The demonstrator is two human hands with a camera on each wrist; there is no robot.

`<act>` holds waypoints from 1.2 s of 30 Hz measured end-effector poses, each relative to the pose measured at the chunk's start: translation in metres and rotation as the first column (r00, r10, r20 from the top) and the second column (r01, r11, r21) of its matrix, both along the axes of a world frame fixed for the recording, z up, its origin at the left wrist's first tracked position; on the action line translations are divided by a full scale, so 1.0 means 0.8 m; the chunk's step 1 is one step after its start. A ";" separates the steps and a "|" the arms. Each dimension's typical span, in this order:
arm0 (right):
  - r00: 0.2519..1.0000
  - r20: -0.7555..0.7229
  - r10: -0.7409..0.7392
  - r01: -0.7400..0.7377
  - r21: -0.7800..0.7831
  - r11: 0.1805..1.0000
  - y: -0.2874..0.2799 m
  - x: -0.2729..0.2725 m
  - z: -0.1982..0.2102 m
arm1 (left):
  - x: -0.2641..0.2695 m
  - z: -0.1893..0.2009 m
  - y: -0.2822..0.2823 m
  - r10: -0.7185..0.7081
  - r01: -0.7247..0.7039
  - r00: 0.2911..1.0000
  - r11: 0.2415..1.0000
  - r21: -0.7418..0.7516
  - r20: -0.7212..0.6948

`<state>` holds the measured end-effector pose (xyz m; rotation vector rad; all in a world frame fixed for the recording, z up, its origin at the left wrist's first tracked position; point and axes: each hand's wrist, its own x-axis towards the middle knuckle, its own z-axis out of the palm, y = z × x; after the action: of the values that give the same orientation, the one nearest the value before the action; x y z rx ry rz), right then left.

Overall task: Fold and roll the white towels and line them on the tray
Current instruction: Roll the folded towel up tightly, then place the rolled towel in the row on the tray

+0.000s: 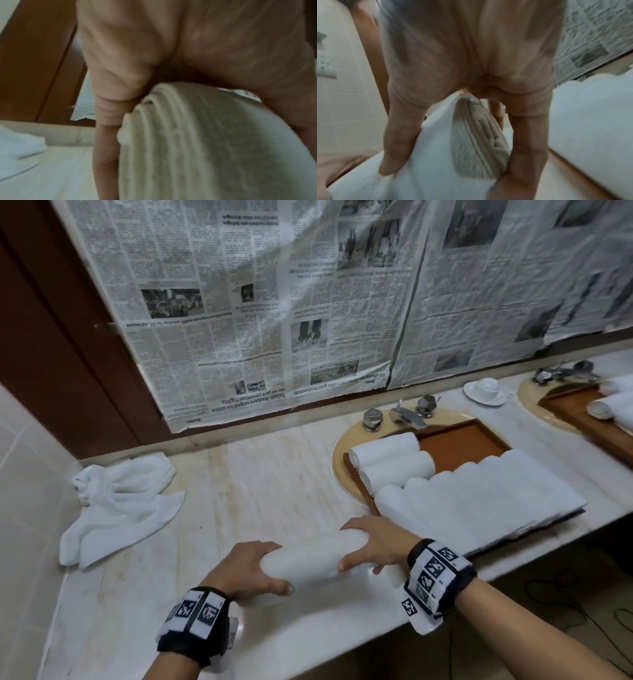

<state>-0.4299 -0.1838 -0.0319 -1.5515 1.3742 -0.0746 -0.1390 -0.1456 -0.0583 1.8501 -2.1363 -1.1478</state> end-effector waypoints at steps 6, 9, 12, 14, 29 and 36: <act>0.995 0.066 -0.075 0.082 -0.108 0.991 -0.034 -0.079 0.054 | -0.072 0.059 -0.060 -0.083 0.084 0.996 0.989 -0.120 0.013; 0.992 0.085 -0.089 0.100 -0.140 0.985 -0.059 -0.134 0.072 | -0.121 0.080 -0.094 -0.123 0.124 0.992 0.979 -0.160 0.011; 0.988 0.107 -0.114 0.130 -0.151 0.980 -0.091 -0.198 0.083 | -0.181 0.099 -0.135 -0.154 0.152 0.988 0.972 -0.181 0.003; 0.986 0.120 -0.116 0.136 -0.172 0.976 -0.117 -0.245 0.087 | -0.228 0.111 -0.166 -0.175 0.175 0.984 0.963 -0.204 0.017; 0.989 0.052 -0.136 0.142 -0.144 0.979 -0.352 -0.534 0.051 | -0.536 0.074 -0.368 -0.170 0.195 0.978 0.947 -0.254 0.118; 0.998 -0.060 -0.031 0.026 -0.077 0.997 -0.376 -0.551 -0.020 | -0.553 0.013 -0.377 -0.165 0.192 0.965 0.975 -0.117 0.206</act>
<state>-0.8708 -0.4850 -0.0479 -1.6087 1.4566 -0.0991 -0.5814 -0.4475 -0.0477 1.8084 -2.4644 -0.8539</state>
